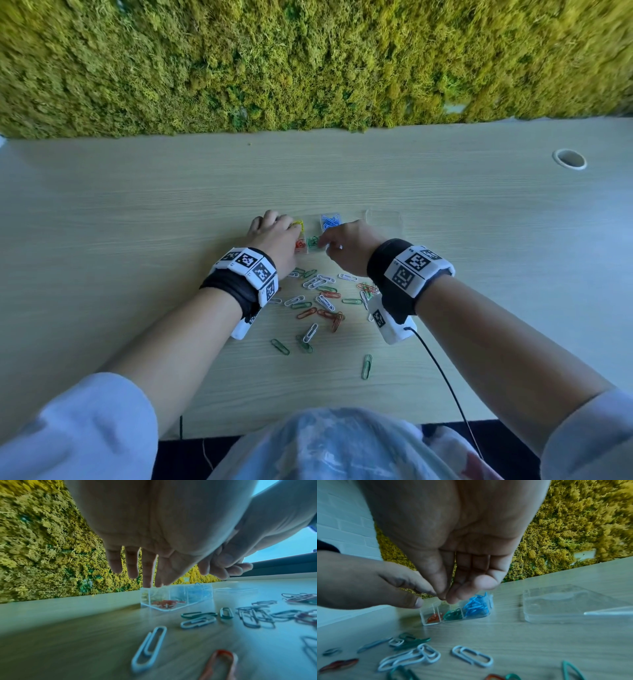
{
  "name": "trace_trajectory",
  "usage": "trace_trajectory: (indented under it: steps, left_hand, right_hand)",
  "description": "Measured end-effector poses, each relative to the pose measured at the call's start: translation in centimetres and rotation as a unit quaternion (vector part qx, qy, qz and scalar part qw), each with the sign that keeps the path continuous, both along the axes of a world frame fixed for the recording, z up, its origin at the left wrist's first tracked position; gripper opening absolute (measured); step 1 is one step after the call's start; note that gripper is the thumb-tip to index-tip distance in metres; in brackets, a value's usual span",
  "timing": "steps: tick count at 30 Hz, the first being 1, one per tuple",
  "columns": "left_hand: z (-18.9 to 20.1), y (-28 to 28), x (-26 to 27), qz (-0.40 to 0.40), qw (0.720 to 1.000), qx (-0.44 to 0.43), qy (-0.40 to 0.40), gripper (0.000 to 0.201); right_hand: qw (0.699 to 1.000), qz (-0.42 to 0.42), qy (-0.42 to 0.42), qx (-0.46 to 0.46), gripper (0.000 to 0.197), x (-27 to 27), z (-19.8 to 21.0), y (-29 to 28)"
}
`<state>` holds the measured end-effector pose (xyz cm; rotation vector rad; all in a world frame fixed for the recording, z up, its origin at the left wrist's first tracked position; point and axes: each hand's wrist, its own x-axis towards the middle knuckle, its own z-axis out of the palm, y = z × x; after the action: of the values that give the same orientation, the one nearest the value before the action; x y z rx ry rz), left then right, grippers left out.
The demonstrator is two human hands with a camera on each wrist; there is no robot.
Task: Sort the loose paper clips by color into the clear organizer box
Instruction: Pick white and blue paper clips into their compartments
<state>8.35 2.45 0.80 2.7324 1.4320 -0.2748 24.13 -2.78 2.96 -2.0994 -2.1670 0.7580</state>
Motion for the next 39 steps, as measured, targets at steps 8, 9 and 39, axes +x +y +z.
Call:
trace_trajectory:
  steps: [8,9,39]
  left_hand:
    - [-0.3,-1.0,-1.5,0.014,0.998,0.005,-0.065,0.049]
    - [-0.2,-1.3,-1.8,0.022,0.995,0.007,-0.093,0.041]
    - [0.8,-2.7,-0.1,0.04,0.996,-0.062,0.053,0.024]
  right_hand:
    - [1.0,-0.006,-0.018,-0.013,0.034,-0.1,-0.8,-0.2]
    - [0.999,-0.002,-0.026,-0.022,0.034,-0.2,-0.9,-0.3]
    - [0.996,0.03,-0.075,-0.042,0.02,-2.7,-1.7,0.5]
